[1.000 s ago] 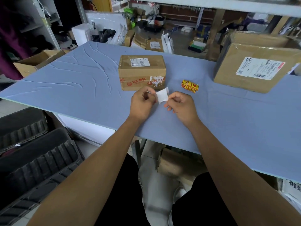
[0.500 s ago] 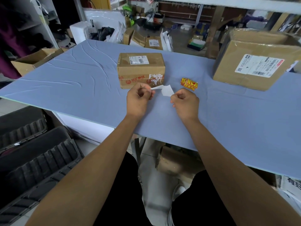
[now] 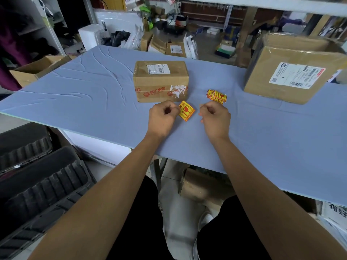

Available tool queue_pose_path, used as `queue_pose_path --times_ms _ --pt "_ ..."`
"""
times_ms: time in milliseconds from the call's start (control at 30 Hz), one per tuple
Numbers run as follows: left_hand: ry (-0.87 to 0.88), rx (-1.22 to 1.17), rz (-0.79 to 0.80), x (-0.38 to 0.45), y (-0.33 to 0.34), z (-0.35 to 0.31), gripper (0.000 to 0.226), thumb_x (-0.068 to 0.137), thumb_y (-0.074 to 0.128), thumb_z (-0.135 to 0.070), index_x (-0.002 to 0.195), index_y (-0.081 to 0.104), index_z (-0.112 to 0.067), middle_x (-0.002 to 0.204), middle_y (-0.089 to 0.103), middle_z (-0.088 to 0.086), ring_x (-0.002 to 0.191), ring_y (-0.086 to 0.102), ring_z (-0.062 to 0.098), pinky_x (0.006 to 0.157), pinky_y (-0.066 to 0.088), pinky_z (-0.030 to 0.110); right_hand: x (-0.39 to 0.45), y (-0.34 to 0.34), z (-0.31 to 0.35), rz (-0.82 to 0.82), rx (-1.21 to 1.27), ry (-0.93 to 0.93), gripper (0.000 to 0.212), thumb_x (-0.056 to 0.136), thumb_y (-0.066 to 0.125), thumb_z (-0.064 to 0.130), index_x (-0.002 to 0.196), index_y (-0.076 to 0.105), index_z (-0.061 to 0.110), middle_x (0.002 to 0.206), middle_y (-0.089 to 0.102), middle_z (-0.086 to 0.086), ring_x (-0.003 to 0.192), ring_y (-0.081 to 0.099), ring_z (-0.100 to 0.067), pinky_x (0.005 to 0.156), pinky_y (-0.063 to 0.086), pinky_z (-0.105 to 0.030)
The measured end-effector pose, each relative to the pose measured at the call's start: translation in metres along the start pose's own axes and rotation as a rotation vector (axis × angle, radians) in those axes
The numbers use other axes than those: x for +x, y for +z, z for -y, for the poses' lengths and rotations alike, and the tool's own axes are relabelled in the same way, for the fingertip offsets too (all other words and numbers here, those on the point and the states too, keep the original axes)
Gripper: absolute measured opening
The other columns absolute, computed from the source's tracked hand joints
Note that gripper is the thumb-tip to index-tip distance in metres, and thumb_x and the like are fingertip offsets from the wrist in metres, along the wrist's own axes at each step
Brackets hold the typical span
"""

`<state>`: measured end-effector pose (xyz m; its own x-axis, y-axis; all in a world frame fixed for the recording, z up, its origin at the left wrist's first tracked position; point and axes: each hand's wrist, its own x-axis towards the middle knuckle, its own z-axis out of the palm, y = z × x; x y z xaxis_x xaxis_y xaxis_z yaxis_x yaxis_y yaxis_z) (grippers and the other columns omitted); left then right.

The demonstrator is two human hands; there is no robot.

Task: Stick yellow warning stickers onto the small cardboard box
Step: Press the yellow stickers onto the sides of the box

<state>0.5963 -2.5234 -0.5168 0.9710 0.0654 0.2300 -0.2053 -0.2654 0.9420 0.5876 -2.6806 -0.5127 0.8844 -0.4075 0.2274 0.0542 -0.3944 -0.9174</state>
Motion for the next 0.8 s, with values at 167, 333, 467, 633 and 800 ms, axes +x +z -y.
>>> queue_pose_path --times_ms 167,333,467,633,800 --pt "0.145 0.127 0.103 -0.005 0.001 -0.003 0.013 0.086 0.064 -0.007 0.077 0.062 -0.017 0.074 0.061 -0.002 0.068 0.053 0.012 0.066 0.046 0.025 -0.005 0.0 0.004 0.19 0.002 -0.084 0.016 0.088 0.066 0.023 0.097 0.073 0.013 0.086 0.068 0.005 0.06 0.06 -0.01 0.068 0.052 -0.029" --pt "0.144 0.125 0.101 -0.003 0.0 -0.001 0.02 0.087 0.065 -0.001 0.101 0.059 -0.014 0.074 0.058 -0.008 0.07 0.056 0.011 0.068 0.049 0.023 -0.001 0.002 -0.002 0.245 -0.041 -0.127 0.019 0.088 0.067 0.022 0.104 0.071 0.014 0.089 0.067 0.006 0.069 0.059 -0.01 0.071 0.05 -0.029" --pt "0.132 0.127 0.119 -0.001 0.0 -0.001 0.026 0.088 0.064 -0.002 0.108 0.056 -0.016 0.075 0.055 -0.007 0.069 0.055 0.008 0.066 0.047 0.019 0.001 0.006 -0.001 0.307 -0.069 -0.135 0.017 0.088 0.067 0.019 0.101 0.071 0.01 0.088 0.067 0.001 0.069 0.056 -0.004 0.07 0.044 -0.025" --pt "0.022 0.01 0.061 0.013 0.002 0.002 0.025 0.085 0.069 0.001 0.097 0.061 -0.019 0.07 0.058 -0.004 0.065 0.057 0.004 0.067 0.049 0.019 0.016 0.002 -0.004 0.343 0.015 -0.099 0.004 0.085 0.07 0.015 0.082 0.068 0.012 0.063 0.061 0.003 0.048 0.05 0.0 0.054 0.042 -0.017" --pt "0.0 -0.114 -0.112 0.035 0.009 -0.006 0.022 0.086 0.066 0.004 0.076 0.063 -0.016 0.071 0.062 -0.002 0.067 0.058 0.01 0.067 0.05 0.019 0.03 0.019 0.012 0.244 0.144 -0.11 0.007 0.084 0.07 0.007 0.082 0.066 0.013 0.065 0.062 0.002 0.04 0.048 0.002 0.045 0.039 -0.01"
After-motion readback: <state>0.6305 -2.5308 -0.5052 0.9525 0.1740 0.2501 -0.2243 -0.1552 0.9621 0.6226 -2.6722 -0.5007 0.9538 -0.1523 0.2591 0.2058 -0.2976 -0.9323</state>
